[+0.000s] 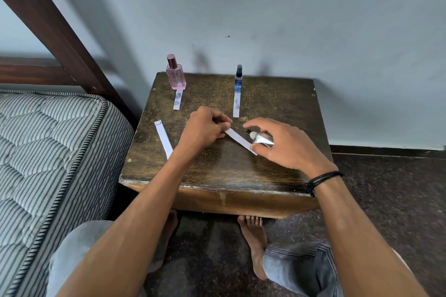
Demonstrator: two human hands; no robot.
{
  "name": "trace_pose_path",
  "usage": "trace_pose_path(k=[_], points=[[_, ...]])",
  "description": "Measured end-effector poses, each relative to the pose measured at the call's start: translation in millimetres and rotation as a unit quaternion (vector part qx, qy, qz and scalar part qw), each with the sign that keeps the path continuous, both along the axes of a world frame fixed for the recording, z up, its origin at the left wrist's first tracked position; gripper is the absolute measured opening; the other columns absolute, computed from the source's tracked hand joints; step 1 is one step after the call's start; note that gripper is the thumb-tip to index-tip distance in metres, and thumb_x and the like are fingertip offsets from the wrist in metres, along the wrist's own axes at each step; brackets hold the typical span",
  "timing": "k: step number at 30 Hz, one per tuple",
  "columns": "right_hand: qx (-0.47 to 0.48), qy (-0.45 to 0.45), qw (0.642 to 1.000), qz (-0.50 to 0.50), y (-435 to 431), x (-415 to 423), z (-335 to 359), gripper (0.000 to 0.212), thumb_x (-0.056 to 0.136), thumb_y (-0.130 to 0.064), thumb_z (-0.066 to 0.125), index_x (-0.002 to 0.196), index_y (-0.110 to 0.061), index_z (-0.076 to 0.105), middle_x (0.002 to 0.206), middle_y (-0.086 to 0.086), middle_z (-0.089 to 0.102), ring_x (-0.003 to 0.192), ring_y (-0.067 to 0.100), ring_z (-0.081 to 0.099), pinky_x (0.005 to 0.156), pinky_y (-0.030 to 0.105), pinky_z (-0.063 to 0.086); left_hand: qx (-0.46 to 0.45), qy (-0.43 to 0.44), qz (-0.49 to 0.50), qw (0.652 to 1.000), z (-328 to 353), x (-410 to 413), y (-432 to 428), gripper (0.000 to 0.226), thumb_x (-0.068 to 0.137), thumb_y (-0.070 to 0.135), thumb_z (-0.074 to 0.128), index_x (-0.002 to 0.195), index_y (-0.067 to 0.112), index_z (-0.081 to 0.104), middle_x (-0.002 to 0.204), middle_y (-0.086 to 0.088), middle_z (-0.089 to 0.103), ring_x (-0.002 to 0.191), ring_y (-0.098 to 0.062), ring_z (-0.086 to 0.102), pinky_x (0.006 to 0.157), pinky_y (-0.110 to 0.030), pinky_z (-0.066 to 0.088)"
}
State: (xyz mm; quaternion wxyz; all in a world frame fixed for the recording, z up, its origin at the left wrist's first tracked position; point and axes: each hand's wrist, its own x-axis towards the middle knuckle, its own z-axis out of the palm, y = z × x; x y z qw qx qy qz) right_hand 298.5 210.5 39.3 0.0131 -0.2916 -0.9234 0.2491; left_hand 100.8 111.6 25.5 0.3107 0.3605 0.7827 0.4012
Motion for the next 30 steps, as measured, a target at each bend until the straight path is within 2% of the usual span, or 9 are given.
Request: trace_pose_path(k=[3,8,11,16,20,24,30], points=[[0.001,-0.008,1.0,0.015,-0.9,-2.4,-3.6,0.042,0.091,-0.047,0.066,0.128,-0.056,0.048,0.133,-0.024,0.058,0.099,0.017,0.066,0.083,0.04,0.056,-0.001,0.007,-0.001,1.0,-0.2,-0.2,0.4,0.008,0.091,0.007,0.073,0.093,0.014,0.078,0.085,0.002,0.072,0.081,-0.01,0.072,0.077,-0.031,0.064],[0.013,-0.027,0.999,0.026,-1.0,-2.9,-6.8,0.039,0.089,-0.046,0.066,0.123,-0.055,0.049,0.124,-0.023,0.061,0.083,0.016,0.066,0.075,0.038,0.055,0.0,0.004,0.001,1.0,-0.1,0.4,0.3,0.009,0.091,0.007,0.073,0.093,0.014,0.078,0.085,0.002,0.072,0.082,-0.011,0.072,0.077,-0.031,0.064],[0.013,-0.037,0.999,0.029,-2.0,-2.8,-7.5,0.038,0.088,-0.046,0.065,0.121,-0.055,0.049,0.121,-0.023,0.062,0.089,0.018,0.067,0.077,0.039,0.055,0.01,0.004,0.004,1.0,-0.1,0.9,-0.7,0.008,0.091,0.006,0.073,0.095,0.011,0.079,0.088,0.002,0.073,0.083,-0.01,0.072,0.077,-0.03,0.064],[0.013,-0.026,0.999,0.023,-5.0,-4.8,-6.4,0.038,0.09,-0.045,0.064,0.124,-0.053,0.049,0.127,-0.022,0.06,0.092,0.019,0.068,0.078,0.038,0.054,0.009,-0.001,0.005,1.0,0.0,0.3,-0.6,0.008,0.09,0.006,0.074,0.095,0.01,0.079,0.091,-0.001,0.074,0.086,-0.013,0.073,0.077,-0.03,0.064],[0.03,-0.015,0.999,0.024,-9.0,-9.3,-7.0,0.037,0.093,-0.046,0.062,0.127,-0.05,0.048,0.132,-0.022,0.057,0.083,0.017,0.065,0.077,0.039,0.053,0.008,-0.002,0.005,1.0,-0.7,0.0,0.1,0.008,0.09,0.006,0.074,0.094,0.01,0.079,0.091,-0.001,0.075,0.087,-0.014,0.073,0.078,-0.031,0.064],[0.039,-0.022,0.998,0.033,-11.5,-12.2,-9.2,0.039,0.094,-0.049,0.062,0.131,-0.049,0.048,0.136,-0.022,0.055,0.095,0.02,0.067,0.081,0.042,0.055,0.007,-0.003,0.005,1.0,-2.6,-0.6,0.4,0.007,0.09,0.006,0.074,0.093,0.01,0.079,0.089,-0.001,0.075,0.086,-0.014,0.073,0.077,-0.032,0.064],[0.047,-0.028,0.998,0.032,-8.0,-7.7,-6.1,0.038,0.092,-0.05,0.064,0.129,-0.049,0.053,0.132,-0.022,0.058,0.097,0.018,0.066,0.081,0.041,0.054,0.014,-0.009,0.006,1.0,-1.1,0.5,0.1,0.008,0.091,0.006,0.073,0.095,0.01,0.078,0.09,-0.001,0.074,0.088,-0.014,0.073,0.078,-0.032,0.064]])
